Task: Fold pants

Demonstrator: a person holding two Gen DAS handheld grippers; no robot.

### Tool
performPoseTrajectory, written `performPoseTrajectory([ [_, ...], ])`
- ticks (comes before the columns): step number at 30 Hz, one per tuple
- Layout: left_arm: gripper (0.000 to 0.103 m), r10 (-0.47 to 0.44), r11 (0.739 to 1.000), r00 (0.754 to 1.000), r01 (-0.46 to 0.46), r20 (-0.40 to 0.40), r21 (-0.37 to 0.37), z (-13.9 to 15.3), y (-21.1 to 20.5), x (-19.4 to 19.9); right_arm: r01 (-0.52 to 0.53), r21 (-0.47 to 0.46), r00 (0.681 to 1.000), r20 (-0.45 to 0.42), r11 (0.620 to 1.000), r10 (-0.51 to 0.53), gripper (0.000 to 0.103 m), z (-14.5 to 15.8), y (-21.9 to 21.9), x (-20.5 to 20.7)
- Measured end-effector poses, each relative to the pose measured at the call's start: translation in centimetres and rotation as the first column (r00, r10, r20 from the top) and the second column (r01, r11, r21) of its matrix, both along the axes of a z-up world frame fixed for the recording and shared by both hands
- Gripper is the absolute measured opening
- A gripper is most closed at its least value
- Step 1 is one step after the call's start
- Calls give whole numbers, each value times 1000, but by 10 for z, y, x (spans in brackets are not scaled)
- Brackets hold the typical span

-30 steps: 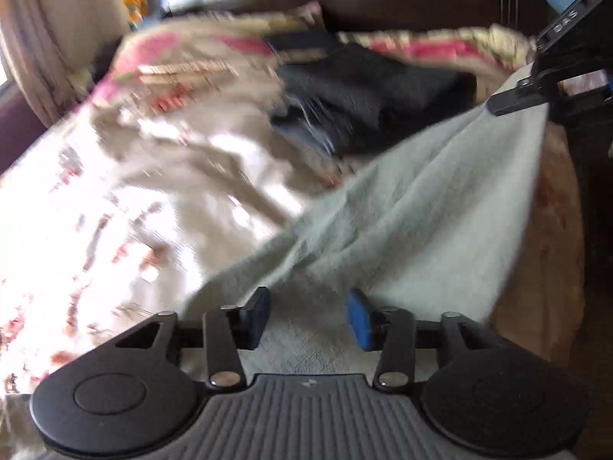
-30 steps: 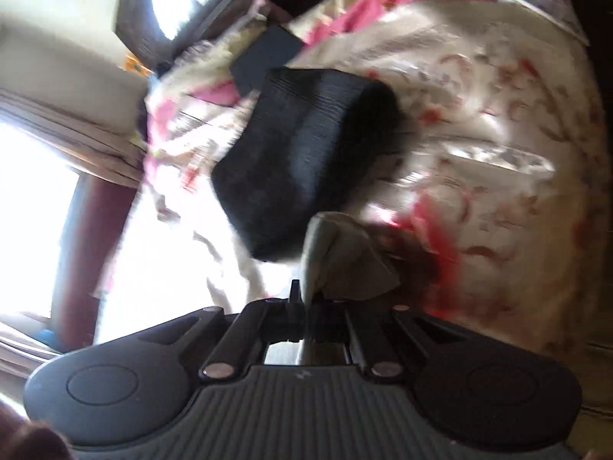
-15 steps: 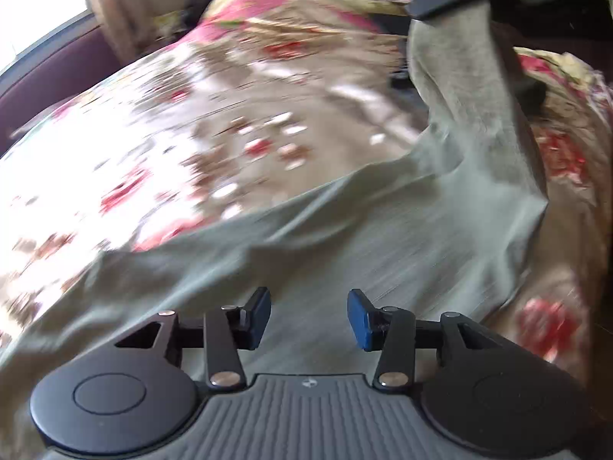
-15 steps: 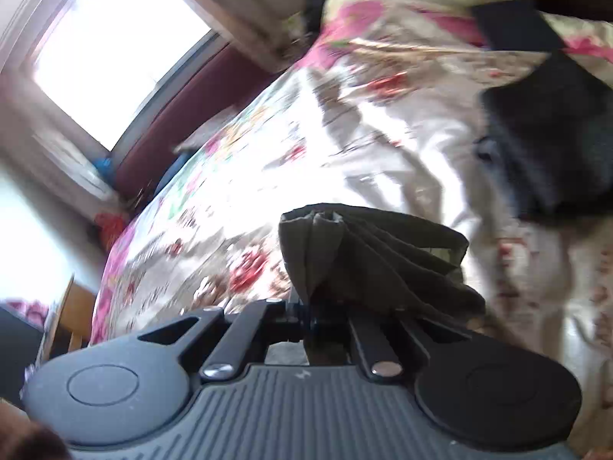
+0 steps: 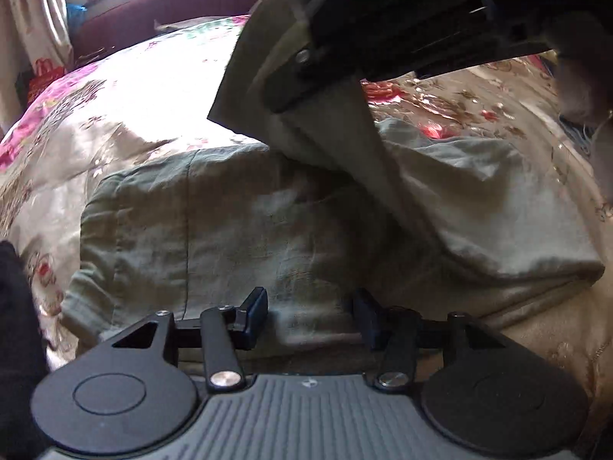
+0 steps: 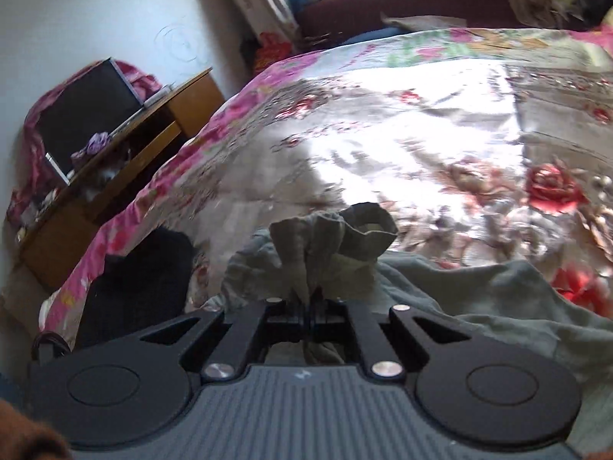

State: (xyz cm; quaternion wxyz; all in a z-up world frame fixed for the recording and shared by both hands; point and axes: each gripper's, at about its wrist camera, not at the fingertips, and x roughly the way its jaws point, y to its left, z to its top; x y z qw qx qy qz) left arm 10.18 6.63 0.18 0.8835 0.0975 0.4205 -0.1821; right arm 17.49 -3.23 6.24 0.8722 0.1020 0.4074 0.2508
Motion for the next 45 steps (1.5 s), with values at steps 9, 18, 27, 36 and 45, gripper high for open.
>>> performPoseTrajectory([
  [9, 63, 54, 997, 998, -52, 37, -59, 13, 40, -19, 26, -8, 998, 61, 1000, -25, 4, 8, 59, 7],
  [18, 63, 37, 999, 999, -37, 34, 3, 7, 60, -36, -150, -91, 989, -8, 984, 150, 9, -29, 128, 18],
  [27, 63, 54, 997, 998, -53, -24, 54, -2, 64, -60, -239, -50, 963, -137, 970, 231, 21, -49, 124, 15],
  [36, 63, 92, 995, 989, -96, 113, 27, 40, 76, -46, -202, 64, 977, -58, 977, 205, 39, 0, 61, 32],
  [45, 64, 103, 995, 987, -101, 123, -22, 2, 74, 41, -41, -58, 976, -214, 997, 28, 22, -72, 18, 94],
])
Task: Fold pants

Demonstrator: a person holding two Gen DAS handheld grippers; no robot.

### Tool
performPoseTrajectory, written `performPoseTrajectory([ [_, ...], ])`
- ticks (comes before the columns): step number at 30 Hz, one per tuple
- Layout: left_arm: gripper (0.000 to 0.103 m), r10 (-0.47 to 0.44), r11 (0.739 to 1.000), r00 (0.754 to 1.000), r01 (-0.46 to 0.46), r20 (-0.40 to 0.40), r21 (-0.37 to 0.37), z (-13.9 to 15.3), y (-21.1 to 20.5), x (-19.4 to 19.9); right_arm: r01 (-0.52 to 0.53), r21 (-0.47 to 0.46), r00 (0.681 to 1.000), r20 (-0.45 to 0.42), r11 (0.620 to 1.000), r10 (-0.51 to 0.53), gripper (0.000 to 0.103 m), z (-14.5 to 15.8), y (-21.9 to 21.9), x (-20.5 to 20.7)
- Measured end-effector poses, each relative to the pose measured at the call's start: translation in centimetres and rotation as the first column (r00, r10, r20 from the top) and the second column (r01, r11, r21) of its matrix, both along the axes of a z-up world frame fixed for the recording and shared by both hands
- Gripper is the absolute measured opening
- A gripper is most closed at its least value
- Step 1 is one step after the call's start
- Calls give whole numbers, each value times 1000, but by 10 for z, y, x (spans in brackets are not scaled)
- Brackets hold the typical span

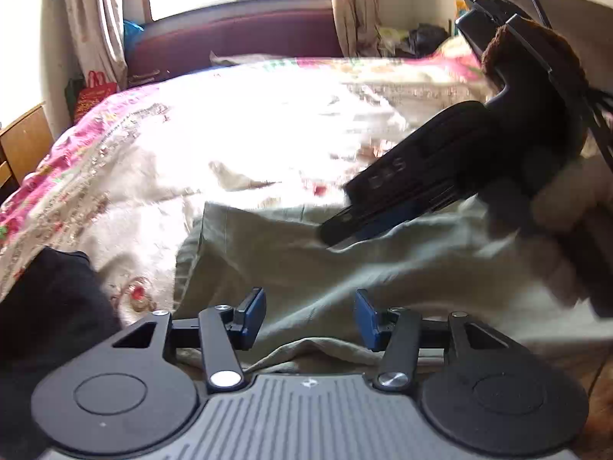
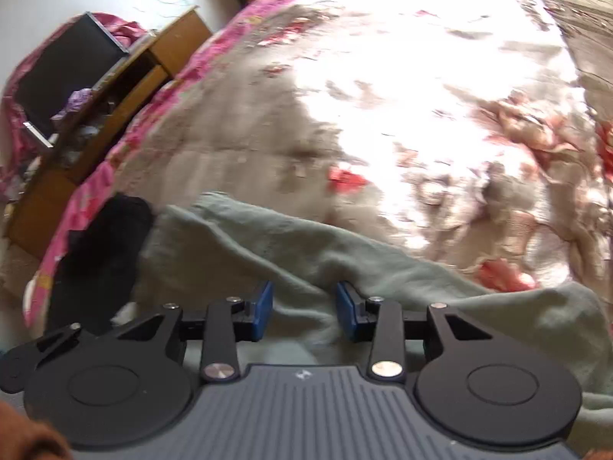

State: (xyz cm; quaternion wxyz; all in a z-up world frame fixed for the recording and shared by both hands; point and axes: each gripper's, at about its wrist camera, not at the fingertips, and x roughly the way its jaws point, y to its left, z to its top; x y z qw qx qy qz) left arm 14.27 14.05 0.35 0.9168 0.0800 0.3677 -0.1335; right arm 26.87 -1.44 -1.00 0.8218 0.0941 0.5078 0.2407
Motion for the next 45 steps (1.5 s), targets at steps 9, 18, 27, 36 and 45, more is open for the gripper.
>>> performPoseTrajectory([
  [9, 65, -13, 989, 996, 27, -91, 146, 5, 5, -19, -61, 20, 989, 134, 998, 58, 23, 38, -21, -31],
  [18, 66, -92, 992, 996, 91, 15, 82, 9, -23, 42, -153, -19, 988, 32, 988, 153, 23, 17, -33, -91],
  [27, 72, -99, 975, 995, 97, -2, 201, -5, -30, 64, -126, -9, 992, 7, 992, 126, 21, 22, -58, -121],
  [36, 72, -109, 976, 994, 106, 4, 191, 4, -38, 9, 362, 71, 930, -95, 930, -355, 38, 12, -202, -151],
  [45, 72, -235, 954, 972, 225, 28, 199, -9, -61, -2, 356, 232, 934, -79, 905, -348, 43, -11, -237, -165],
])
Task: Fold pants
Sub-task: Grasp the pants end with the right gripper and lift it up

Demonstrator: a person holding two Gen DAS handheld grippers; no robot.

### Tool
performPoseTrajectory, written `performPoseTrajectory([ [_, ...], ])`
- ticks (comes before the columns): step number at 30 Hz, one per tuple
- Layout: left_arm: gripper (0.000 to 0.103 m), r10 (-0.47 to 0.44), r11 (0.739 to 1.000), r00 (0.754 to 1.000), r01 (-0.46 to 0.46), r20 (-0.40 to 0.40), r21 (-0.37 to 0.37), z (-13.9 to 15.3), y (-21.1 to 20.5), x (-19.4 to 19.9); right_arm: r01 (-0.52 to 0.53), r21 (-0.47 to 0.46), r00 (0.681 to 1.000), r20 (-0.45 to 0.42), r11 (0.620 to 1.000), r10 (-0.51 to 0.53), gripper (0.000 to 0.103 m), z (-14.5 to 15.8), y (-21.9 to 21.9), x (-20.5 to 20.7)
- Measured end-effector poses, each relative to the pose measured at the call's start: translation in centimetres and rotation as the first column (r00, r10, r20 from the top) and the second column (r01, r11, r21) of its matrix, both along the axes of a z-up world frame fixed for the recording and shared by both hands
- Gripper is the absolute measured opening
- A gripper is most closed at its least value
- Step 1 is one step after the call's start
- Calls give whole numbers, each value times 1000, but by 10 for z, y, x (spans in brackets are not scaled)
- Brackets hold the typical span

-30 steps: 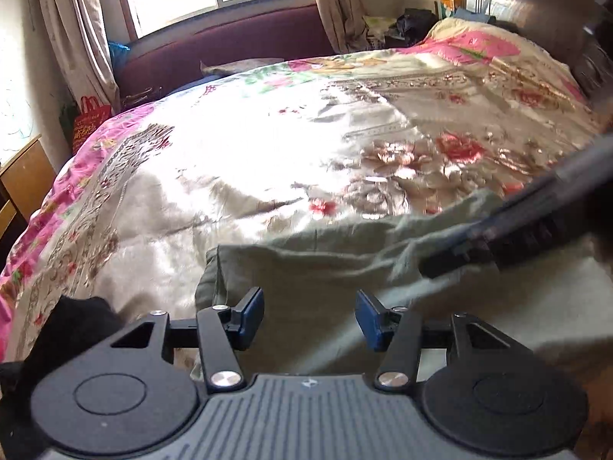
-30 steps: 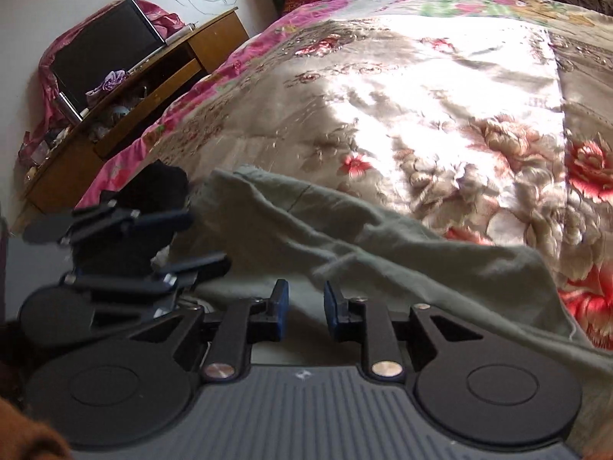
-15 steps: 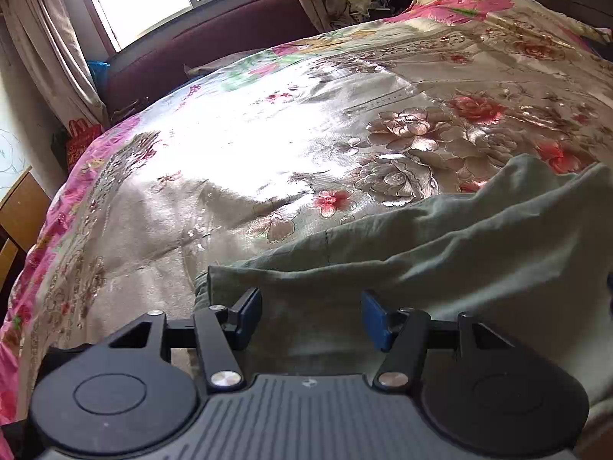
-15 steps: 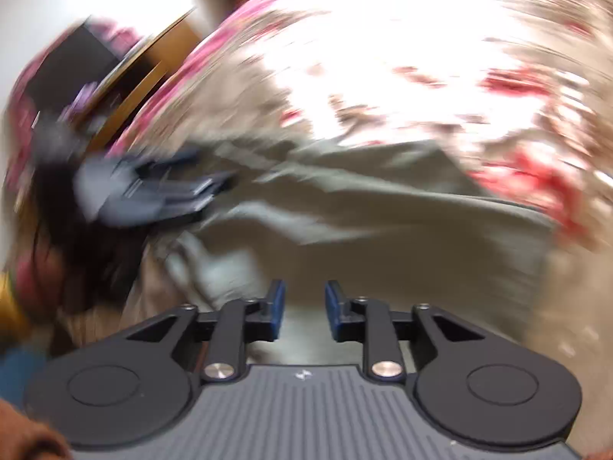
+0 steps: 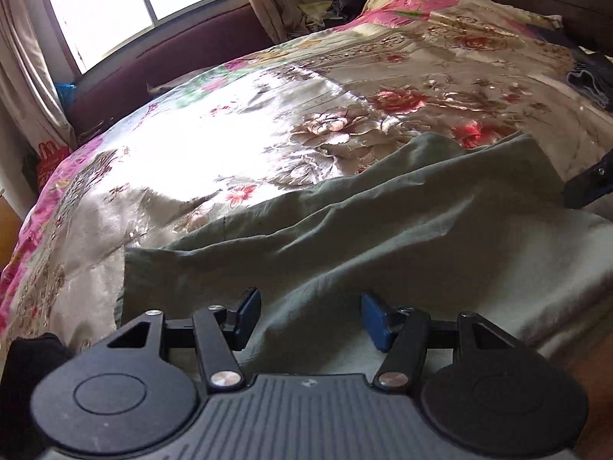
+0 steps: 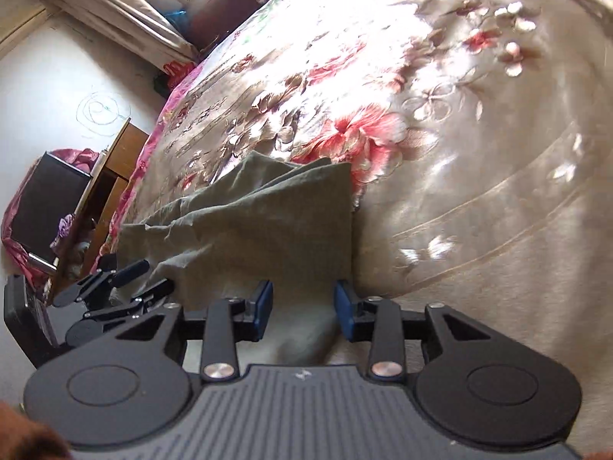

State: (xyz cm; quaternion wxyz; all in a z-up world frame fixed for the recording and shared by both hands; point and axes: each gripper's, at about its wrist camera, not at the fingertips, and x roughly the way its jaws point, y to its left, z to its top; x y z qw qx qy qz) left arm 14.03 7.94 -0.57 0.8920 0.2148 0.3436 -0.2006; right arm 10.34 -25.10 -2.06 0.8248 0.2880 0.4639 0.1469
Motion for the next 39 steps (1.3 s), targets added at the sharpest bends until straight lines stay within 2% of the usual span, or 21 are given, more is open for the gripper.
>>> performPoseTrajectory([
  [2, 72, -17, 1000, 1000, 17, -16, -12, -4, 1, -3, 13, 3, 1000, -4, 1000, -13, 43, 1, -5, -5],
  [5, 72, -28, 1000, 1000, 28, 10, 6, -17, 0, -15, 39, 114, 999, -22, 993, -37, 44, -11, -8, -13],
  [11, 72, -34, 999, 998, 34, 50, 14, -14, 6, -34, 53, 279, 999, -14, 959, -51, 46, -27, -22, -28],
  [16, 72, 30, 999, 999, -29, 40, -22, -12, 8, -41, 46, 368, 998, 32, 929, -62, 44, -38, -6, -17],
  [17, 72, 36, 999, 998, -35, 41, -22, -11, 7, -42, 43, 379, 997, 37, 924, -62, 39, -39, -2, -13],
  [18, 72, 41, 999, 998, -40, 42, -17, -11, 7, -42, 43, 391, 997, 41, 919, -64, 22, -40, 5, -6],
  [19, 72, 47, 999, 998, -46, 36, -14, -12, 6, -42, 58, 390, 997, 19, 919, -71, 10, -43, 9, -1],
  [20, 72, 56, 998, 998, -55, 28, -12, -12, 5, -40, 84, 371, 996, -21, 925, -82, 5, -45, 11, 2],
  [21, 72, 67, 998, 998, -67, 18, -10, -12, 3, -40, 111, 360, 994, -53, 926, -99, 4, -46, 9, 4],
  [23, 71, 68, 998, 998, -68, 15, 1, -9, -2, -41, 129, 370, 992, -39, 920, -123, 4, -41, -4, -3],
  [27, 72, -4, 1000, 1000, 4, 18, -5, -2, -29, -57, 139, 253, 990, -5, 957, -143, 4, -19, -35, -23],
  [33, 72, -89, 995, 996, 89, -1, -45, 1, -95, -78, 227, 94, 974, -11, 969, -227, 4, 2, -93, -42],
  [39, 72, -84, 987, 990, 67, -111, -144, -1, -147, -82, 290, -52, 957, 23, 956, -289, 4, 25, -132, -54],
])
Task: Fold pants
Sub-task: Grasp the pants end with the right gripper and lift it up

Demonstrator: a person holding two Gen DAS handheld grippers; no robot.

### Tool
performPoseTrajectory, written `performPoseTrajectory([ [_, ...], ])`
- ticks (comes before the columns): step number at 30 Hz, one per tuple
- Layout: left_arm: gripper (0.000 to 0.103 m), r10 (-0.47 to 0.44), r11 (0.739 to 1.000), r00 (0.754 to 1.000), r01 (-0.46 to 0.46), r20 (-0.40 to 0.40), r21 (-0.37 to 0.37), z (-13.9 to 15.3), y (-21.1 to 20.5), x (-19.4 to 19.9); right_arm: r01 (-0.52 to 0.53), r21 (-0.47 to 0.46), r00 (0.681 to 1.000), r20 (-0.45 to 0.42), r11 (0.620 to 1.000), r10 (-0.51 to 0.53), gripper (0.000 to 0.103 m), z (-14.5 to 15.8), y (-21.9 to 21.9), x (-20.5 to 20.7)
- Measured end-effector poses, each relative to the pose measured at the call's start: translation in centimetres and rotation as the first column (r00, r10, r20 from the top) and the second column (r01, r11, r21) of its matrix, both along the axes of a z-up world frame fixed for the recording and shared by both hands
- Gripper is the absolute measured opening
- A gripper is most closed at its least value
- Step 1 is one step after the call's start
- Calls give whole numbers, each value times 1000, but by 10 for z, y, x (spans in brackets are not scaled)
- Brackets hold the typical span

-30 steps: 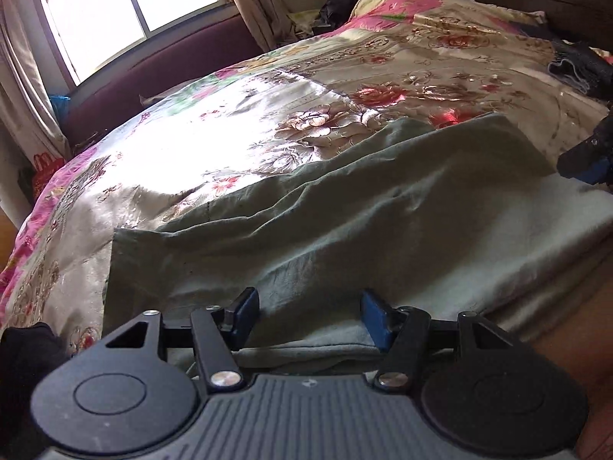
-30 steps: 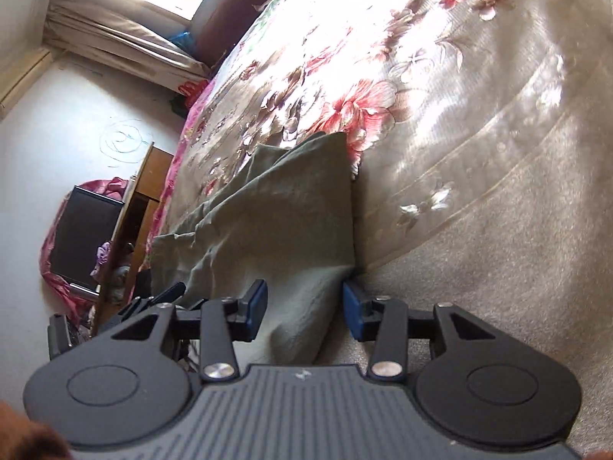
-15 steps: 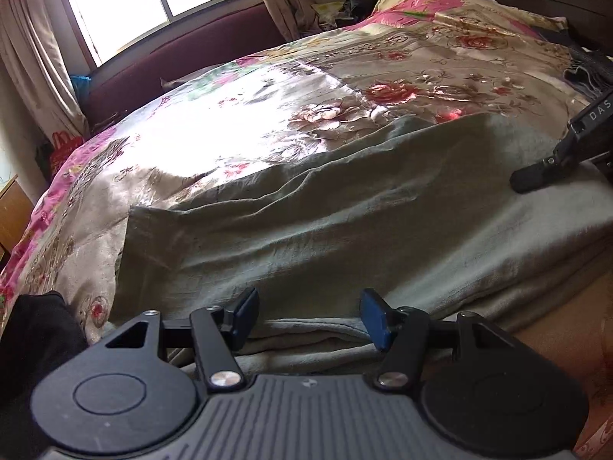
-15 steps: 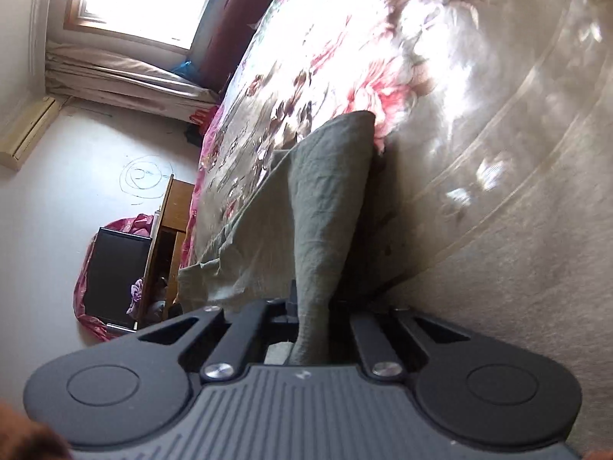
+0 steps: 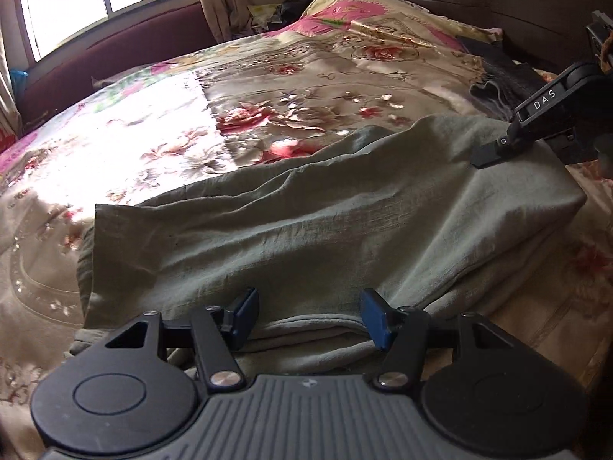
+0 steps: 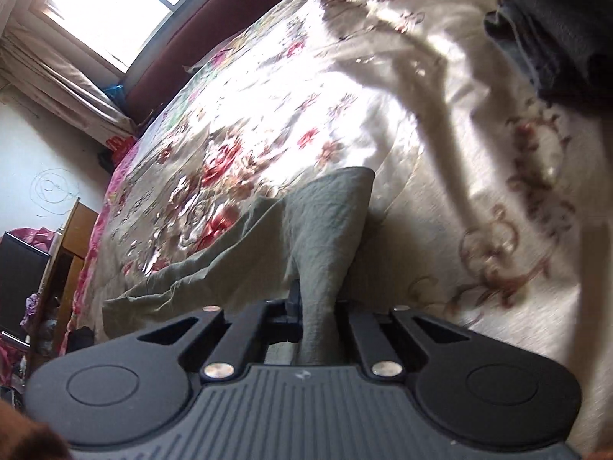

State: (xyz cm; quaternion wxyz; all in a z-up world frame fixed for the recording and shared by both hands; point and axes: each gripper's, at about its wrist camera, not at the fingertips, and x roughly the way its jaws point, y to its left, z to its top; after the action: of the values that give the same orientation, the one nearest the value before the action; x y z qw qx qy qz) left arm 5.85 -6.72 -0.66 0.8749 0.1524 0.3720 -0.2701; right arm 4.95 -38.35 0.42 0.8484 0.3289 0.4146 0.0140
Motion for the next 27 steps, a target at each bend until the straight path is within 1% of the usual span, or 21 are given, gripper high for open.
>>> performPoseTrajectory([
  [1, 72, -5, 1000, 1000, 5, -10, -9, 0, -5, -1, 9, -21, 1000, -7, 1000, -9, 4, 1, -3, -1],
  [3, 72, -12, 1000, 1000, 12, -23, -15, 0, -12, -4, 25, -35, 999, -27, 999, -26, 4, -1, -8, 0],
  [6, 72, -14, 1000, 1000, 14, -15, 11, 2, -19, -6, 31, -57, 999, -38, 998, -34, 4, -3, -6, -2],
  [9, 73, 2, 1000, 1000, -2, -25, 11, 6, -18, -3, 30, -88, 999, -36, 996, -33, 4, 3, 1, -5],
  [11, 73, 13, 1000, 1000, -13, -5, 25, 8, -15, -3, 19, -131, 999, -36, 991, -24, 4, 10, 11, 0],
  [14, 73, 18, 999, 999, -20, 35, 47, 10, -12, -4, 8, -150, 1000, -29, 989, -12, 5, 21, 19, 5],
  [21, 73, 48, 999, 998, -48, 37, -7, 17, 3, 1, -37, -222, 999, -21, 974, 33, 5, 48, 54, 15],
  [27, 73, 81, 996, 996, -79, 38, -49, 19, 20, 5, -92, -254, 996, -16, 963, 90, 5, 65, 92, 24],
])
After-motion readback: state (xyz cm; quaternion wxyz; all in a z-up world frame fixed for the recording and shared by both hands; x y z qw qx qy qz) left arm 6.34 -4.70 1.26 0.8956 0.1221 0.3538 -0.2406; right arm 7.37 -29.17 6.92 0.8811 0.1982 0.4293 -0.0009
